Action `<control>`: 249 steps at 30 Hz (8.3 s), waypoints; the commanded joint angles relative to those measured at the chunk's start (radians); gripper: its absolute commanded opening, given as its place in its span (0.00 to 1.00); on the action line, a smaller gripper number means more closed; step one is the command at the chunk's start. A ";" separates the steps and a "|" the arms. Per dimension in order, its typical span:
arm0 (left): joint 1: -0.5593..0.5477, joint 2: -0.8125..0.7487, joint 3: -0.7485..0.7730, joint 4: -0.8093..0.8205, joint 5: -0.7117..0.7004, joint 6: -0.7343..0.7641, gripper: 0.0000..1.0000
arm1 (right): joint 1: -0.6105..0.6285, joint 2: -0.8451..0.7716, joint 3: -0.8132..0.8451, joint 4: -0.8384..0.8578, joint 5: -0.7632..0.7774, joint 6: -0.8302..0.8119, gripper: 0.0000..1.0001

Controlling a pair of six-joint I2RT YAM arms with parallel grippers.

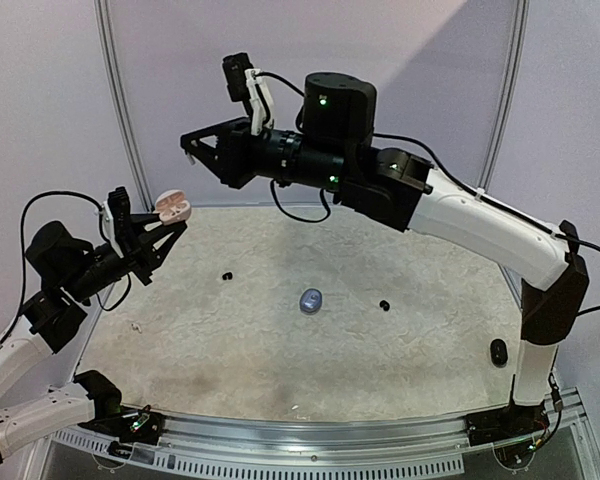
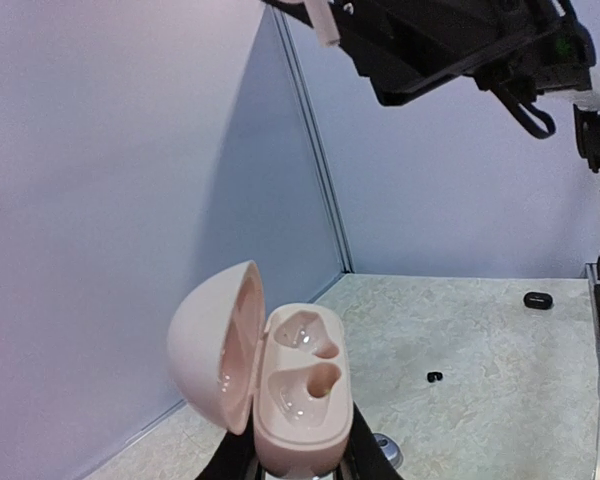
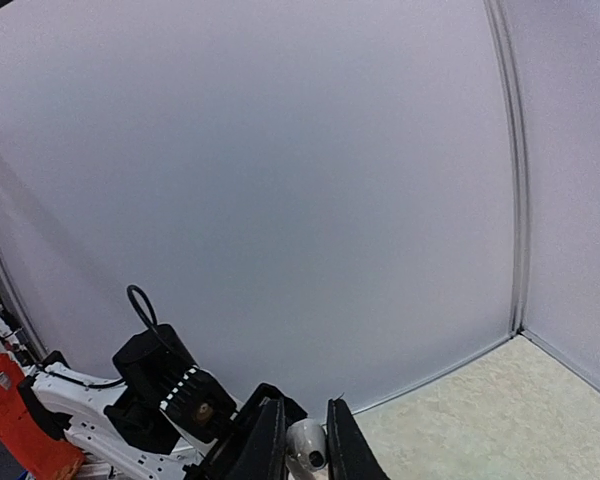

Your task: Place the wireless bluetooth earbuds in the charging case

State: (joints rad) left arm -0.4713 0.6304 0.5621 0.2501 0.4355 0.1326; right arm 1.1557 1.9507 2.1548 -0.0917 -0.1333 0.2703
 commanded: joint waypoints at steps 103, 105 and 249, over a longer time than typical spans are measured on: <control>0.003 0.086 0.171 0.148 0.346 -0.578 0.00 | -0.060 -0.055 -0.233 0.103 -0.481 -0.064 0.56; 0.003 0.097 0.178 0.154 0.341 -0.586 0.00 | -0.054 -0.049 -0.231 0.112 -0.484 -0.063 0.54; 0.642 1.123 0.442 -1.203 -0.400 -0.519 0.26 | -0.206 -0.285 -0.720 0.334 -0.105 -0.021 0.00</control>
State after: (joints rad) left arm 0.1783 1.7607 1.0096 -0.9756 0.0357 -0.3561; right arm 0.9558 1.7073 1.4258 0.2501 -0.2413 0.2432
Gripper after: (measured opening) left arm 0.269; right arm 0.191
